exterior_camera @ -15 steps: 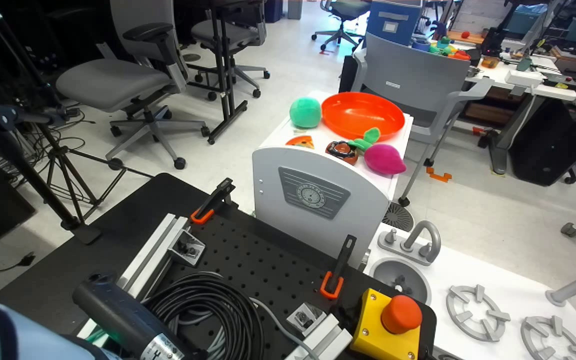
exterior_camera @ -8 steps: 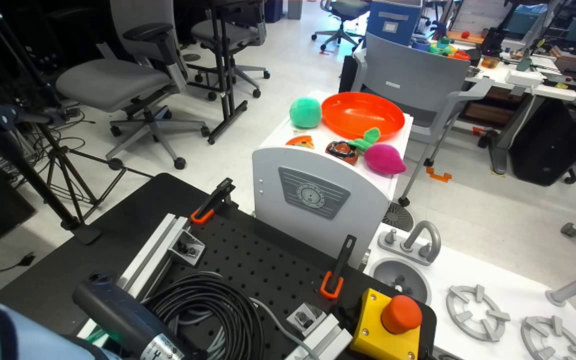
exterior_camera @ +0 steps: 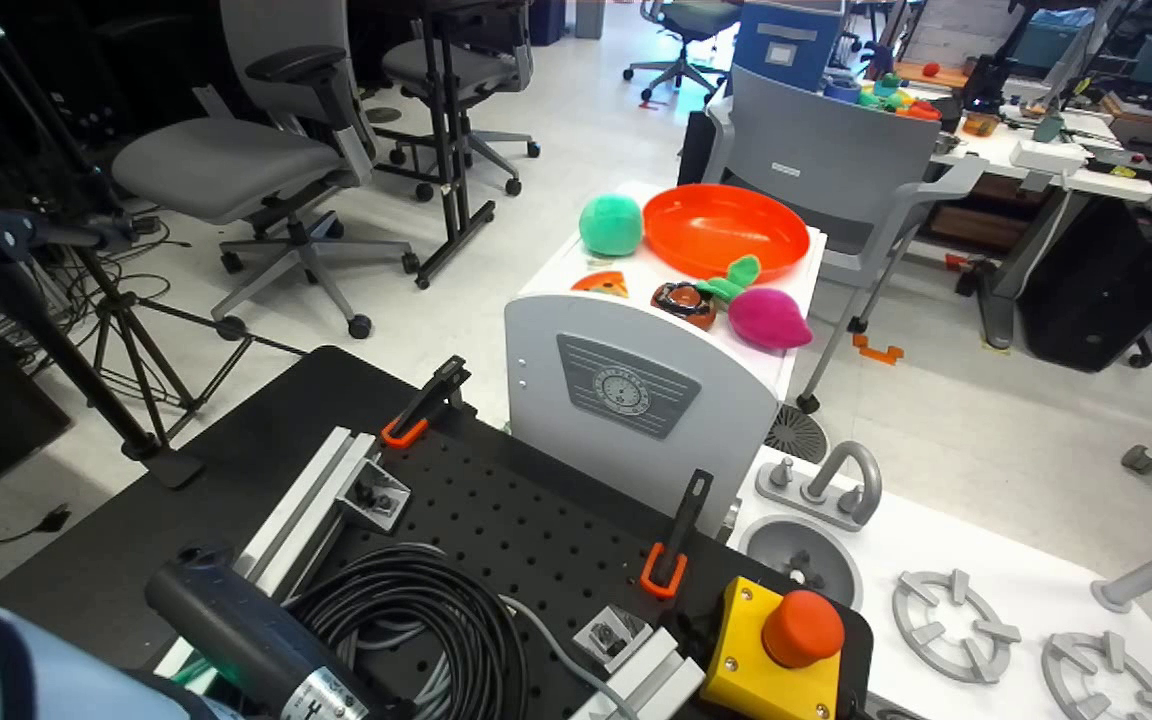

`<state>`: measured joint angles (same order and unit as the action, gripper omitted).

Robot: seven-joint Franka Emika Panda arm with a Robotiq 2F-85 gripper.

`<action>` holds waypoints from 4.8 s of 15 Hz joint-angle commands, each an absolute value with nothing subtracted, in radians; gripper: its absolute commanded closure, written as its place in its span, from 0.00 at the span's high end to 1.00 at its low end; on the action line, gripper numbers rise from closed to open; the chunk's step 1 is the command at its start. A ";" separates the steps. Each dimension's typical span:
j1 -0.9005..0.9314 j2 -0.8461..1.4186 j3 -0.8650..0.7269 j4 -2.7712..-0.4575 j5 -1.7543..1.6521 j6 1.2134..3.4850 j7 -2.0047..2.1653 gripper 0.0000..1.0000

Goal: Put the green object on the orange plate

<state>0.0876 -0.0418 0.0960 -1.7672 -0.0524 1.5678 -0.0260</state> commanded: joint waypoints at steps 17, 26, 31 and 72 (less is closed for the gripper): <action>0.123 -0.164 0.122 -2.133 -0.135 1.826 -0.086 1.00; 0.119 -0.198 0.127 -2.252 -0.199 2.000 -0.067 1.00; 0.106 -0.187 0.115 -2.262 -0.165 2.155 -0.021 1.00; 0.070 -0.007 0.054 -2.145 0.069 2.216 -0.232 1.00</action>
